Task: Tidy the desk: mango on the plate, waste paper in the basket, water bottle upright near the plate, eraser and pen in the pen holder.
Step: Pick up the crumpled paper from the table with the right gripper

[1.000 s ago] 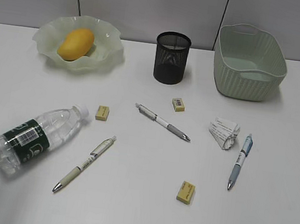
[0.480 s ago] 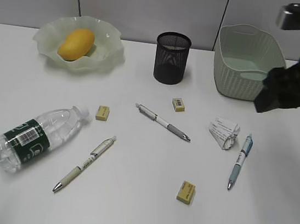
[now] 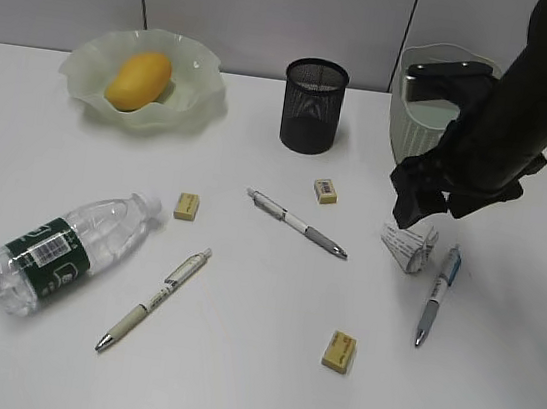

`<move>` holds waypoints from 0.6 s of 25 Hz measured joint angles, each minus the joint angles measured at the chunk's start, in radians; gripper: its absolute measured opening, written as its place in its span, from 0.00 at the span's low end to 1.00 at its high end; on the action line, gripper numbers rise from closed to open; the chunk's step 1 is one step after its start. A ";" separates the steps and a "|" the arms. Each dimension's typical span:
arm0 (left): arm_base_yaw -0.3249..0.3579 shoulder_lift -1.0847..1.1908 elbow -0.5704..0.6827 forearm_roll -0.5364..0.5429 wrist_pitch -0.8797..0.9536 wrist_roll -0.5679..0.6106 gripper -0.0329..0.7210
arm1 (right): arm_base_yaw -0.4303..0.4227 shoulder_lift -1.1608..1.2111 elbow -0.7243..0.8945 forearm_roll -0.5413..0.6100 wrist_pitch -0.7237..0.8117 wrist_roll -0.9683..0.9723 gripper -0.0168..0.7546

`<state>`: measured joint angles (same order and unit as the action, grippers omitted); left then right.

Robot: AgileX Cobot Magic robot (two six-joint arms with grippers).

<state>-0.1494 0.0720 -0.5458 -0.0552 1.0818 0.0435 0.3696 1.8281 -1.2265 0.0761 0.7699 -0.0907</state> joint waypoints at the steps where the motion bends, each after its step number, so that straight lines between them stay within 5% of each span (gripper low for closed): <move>1: 0.000 0.000 0.004 -0.006 -0.003 -0.003 0.82 | 0.000 0.020 -0.003 -0.005 -0.011 0.000 0.76; 15: 0.000 0.000 0.022 -0.056 -0.013 -0.010 0.78 | 0.000 0.193 -0.033 -0.109 -0.122 0.105 0.84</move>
<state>-0.1494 0.0720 -0.5241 -0.1114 1.0690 0.0338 0.3696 2.0214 -1.2590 -0.0333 0.6482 0.0147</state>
